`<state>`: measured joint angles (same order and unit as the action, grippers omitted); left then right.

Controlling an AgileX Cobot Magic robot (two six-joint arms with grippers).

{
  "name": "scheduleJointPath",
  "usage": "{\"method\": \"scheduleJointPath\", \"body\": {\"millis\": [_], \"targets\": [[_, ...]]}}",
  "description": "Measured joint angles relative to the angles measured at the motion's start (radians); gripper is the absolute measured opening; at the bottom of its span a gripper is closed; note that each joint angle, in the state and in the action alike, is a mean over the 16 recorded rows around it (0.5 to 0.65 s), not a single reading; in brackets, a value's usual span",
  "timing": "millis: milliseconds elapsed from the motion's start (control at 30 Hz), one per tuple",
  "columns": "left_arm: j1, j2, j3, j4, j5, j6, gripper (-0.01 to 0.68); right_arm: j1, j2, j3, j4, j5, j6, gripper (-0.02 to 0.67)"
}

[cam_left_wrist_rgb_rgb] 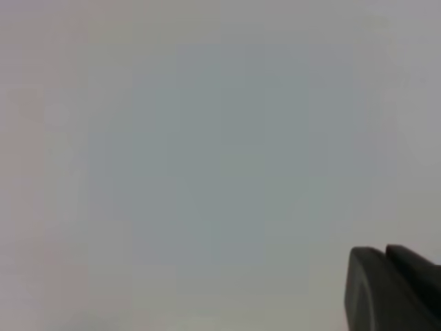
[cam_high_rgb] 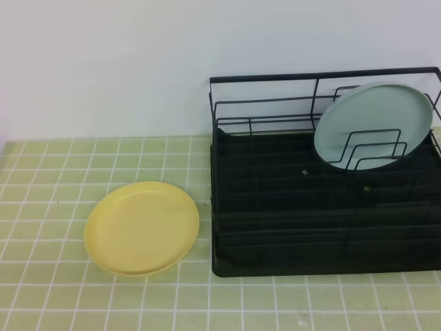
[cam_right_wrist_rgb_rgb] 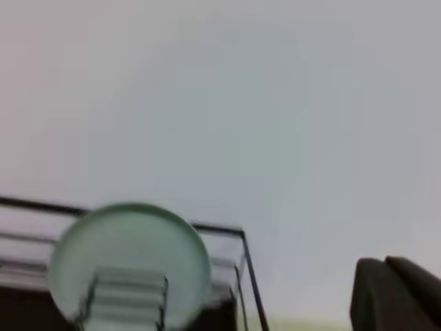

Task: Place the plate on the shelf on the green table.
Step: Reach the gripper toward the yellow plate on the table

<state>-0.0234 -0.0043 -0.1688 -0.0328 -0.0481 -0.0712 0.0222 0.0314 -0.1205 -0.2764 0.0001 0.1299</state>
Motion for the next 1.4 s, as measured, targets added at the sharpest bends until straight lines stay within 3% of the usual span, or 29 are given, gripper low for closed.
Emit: {"method": "scheduleJointPath", "body": {"millis": [300, 500, 867, 1067, 1200, 1400], "targets": [[0.0, 0.044, -0.137, -0.042, 0.188, -0.018, -0.002, 0.0, 0.175, -0.131, -0.02, 0.305, -0.052, -0.001], [0.0, 0.174, -0.312, -0.108, 0.367, -0.004, -0.002, 0.0, 0.315, -0.153, -0.002, 0.389, -0.083, -0.001], [0.0, 0.63, -0.674, -0.317, 0.782, 0.198, -0.002, 0.0, 0.41, -0.153, 0.067, 0.39, -0.083, -0.001], [0.0, 0.925, -0.825, -0.403, 0.922, 0.317, 0.003, 0.0, 0.412, -0.153, 0.107, 0.404, -0.083, -0.001], [0.0, 1.12, -0.918, -0.424, 0.978, 0.353, 0.047, 0.0, 0.412, -0.153, 0.121, 0.414, -0.083, -0.001], [0.0, 1.392, -1.058, -0.418, 1.025, 0.367, 0.189, 0.0, 0.412, -0.153, 0.132, 0.426, -0.083, -0.001]]}}
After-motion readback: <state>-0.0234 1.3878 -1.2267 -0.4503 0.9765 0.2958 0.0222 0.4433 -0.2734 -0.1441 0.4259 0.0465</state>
